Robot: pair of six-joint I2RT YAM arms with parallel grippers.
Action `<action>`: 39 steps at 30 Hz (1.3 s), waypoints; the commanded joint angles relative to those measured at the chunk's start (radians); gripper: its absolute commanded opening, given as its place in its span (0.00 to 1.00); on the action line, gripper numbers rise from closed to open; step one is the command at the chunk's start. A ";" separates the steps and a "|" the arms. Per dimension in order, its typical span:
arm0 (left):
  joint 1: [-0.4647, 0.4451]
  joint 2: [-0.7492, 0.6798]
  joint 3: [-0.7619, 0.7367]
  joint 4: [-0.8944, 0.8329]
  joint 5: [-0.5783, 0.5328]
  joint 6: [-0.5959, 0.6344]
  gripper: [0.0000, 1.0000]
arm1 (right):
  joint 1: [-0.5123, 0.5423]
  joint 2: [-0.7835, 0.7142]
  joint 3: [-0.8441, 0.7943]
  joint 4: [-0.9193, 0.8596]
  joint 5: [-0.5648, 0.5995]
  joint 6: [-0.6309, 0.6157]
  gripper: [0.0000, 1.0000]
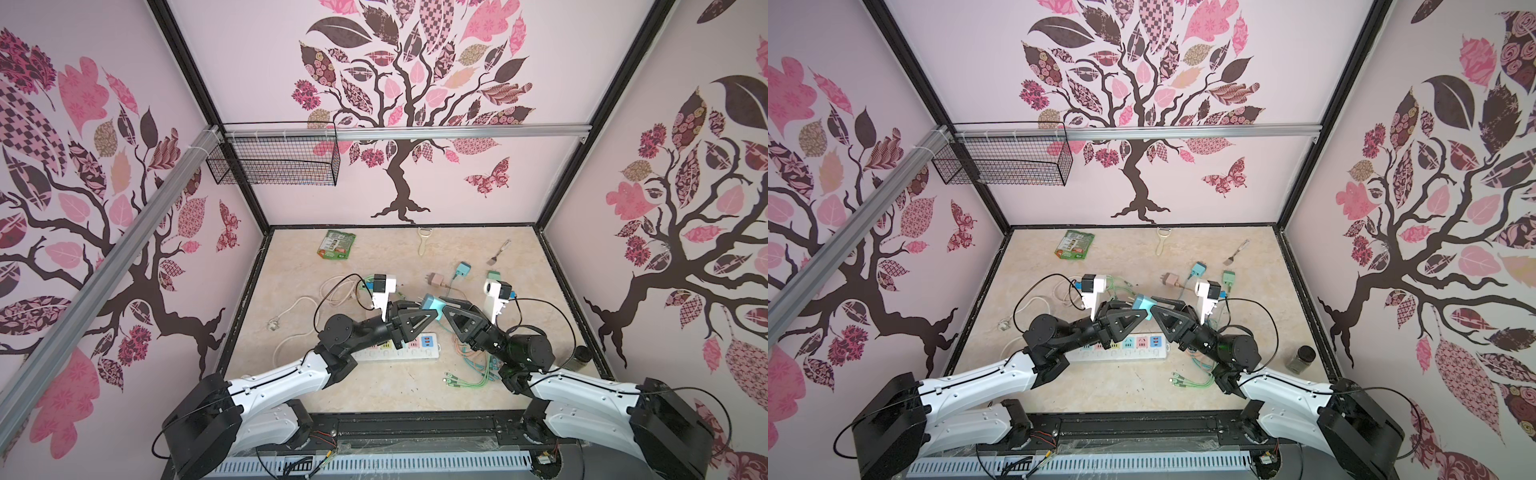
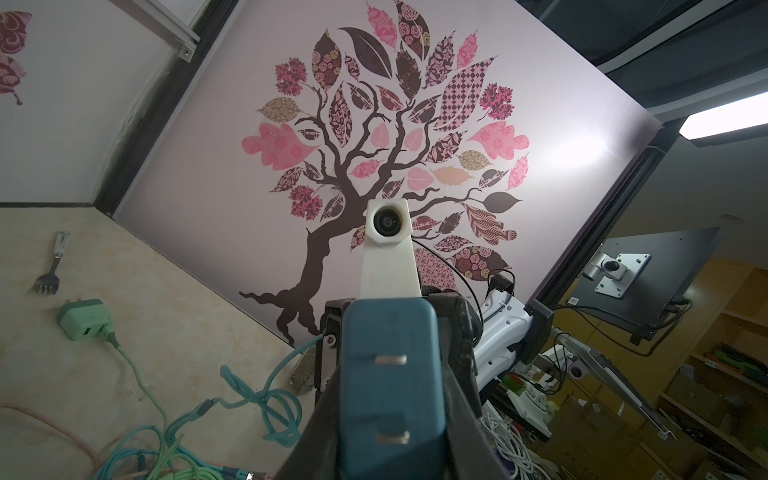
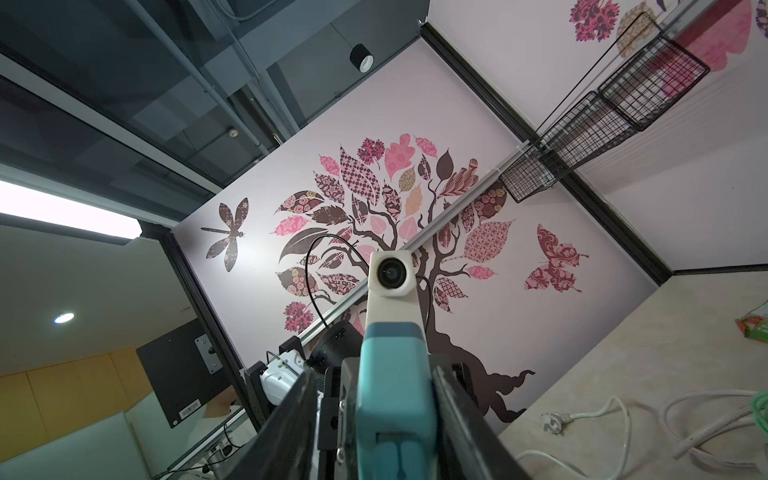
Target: Insert the plug
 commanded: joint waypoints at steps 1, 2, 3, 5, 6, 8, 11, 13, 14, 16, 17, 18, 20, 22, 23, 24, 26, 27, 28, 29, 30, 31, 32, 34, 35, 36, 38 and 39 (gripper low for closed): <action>0.003 0.001 -0.010 0.010 -0.010 0.005 0.00 | -0.003 0.006 0.070 0.078 -0.013 0.005 0.44; 0.003 0.002 -0.007 0.006 -0.010 0.005 0.00 | -0.003 0.010 0.075 0.071 -0.015 0.004 0.43; 0.004 0.004 -0.008 0.006 -0.010 0.006 0.00 | -0.003 0.011 0.079 0.060 -0.020 0.004 0.42; 0.004 0.007 -0.002 0.006 -0.009 0.005 0.00 | -0.003 0.011 0.088 0.028 -0.029 -0.007 0.40; 0.004 0.008 0.000 0.006 -0.009 0.005 0.00 | -0.001 0.011 0.087 0.023 -0.027 -0.007 0.38; 0.002 0.011 0.001 0.006 -0.007 0.005 0.00 | -0.001 0.010 0.083 0.029 -0.023 -0.008 0.36; 0.003 0.008 0.001 0.001 -0.013 0.008 0.00 | -0.001 0.005 0.088 0.007 -0.029 -0.016 0.33; 0.004 0.005 0.004 -0.004 -0.016 0.009 0.00 | -0.001 0.004 0.092 -0.013 -0.035 -0.022 0.33; 0.004 0.004 0.009 -0.010 -0.017 0.013 0.00 | -0.002 0.004 0.092 -0.019 -0.038 -0.024 0.35; 0.003 -0.002 0.020 -0.029 -0.019 0.022 0.00 | -0.001 0.003 0.090 -0.026 -0.040 -0.022 0.39; 0.004 -0.006 0.024 -0.044 -0.018 0.028 0.00 | -0.001 0.001 0.090 -0.027 -0.040 -0.023 0.42; 0.004 -0.009 0.028 -0.055 -0.016 0.033 0.00 | -0.001 0.000 0.091 -0.035 -0.044 -0.025 0.43; 0.004 -0.017 0.035 -0.080 -0.015 0.035 0.00 | -0.001 -0.009 0.099 -0.069 -0.060 -0.033 0.41; 0.003 -0.024 0.041 -0.114 -0.011 0.043 0.00 | -0.001 -0.021 0.091 -0.074 -0.049 -0.036 0.36; 0.004 -0.029 0.041 -0.128 -0.006 0.050 0.00 | -0.001 -0.030 0.086 -0.076 -0.042 -0.040 0.34; 0.003 -0.031 0.036 -0.134 -0.006 0.051 0.00 | -0.001 -0.039 0.084 -0.085 -0.040 -0.045 0.34; 0.004 -0.042 0.024 -0.131 -0.014 0.051 0.00 | -0.001 -0.061 0.092 -0.126 -0.047 -0.058 0.36; 0.003 -0.047 0.020 -0.129 -0.019 0.052 0.00 | -0.001 -0.067 0.097 -0.144 -0.053 -0.061 0.39; 0.004 -0.053 0.017 -0.129 -0.026 0.054 0.00 | -0.002 -0.074 0.101 -0.166 -0.057 -0.065 0.49; 0.004 -0.058 0.016 -0.129 -0.032 0.056 0.00 | -0.001 -0.079 0.103 -0.188 -0.066 -0.069 0.58; 0.003 -0.063 0.018 -0.133 -0.035 0.060 0.00 | -0.002 -0.084 0.103 -0.208 -0.075 -0.072 0.62; 0.004 -0.069 0.022 -0.143 -0.040 0.065 0.00 | -0.001 -0.090 0.104 -0.233 -0.089 -0.074 0.64; 0.004 -0.077 0.028 -0.158 -0.044 0.071 0.00 | -0.001 -0.096 0.104 -0.258 -0.105 -0.077 0.66; 0.003 -0.091 0.039 -0.190 -0.048 0.086 0.00 | -0.001 -0.113 0.095 -0.302 -0.125 -0.077 0.68; 0.003 -0.099 0.043 -0.204 -0.052 0.091 0.00 | -0.002 -0.127 0.089 -0.325 -0.134 -0.080 0.69; 0.004 -0.106 0.042 -0.214 -0.057 0.096 0.00 | -0.001 -0.142 0.085 -0.348 -0.142 -0.080 0.71; 0.004 -0.123 0.040 -0.225 -0.069 0.102 0.00 | -0.001 -0.186 0.073 -0.412 -0.152 -0.089 0.74; 0.004 -0.130 0.036 -0.230 -0.077 0.105 0.00 | -0.001 -0.207 0.068 -0.434 -0.154 -0.093 0.74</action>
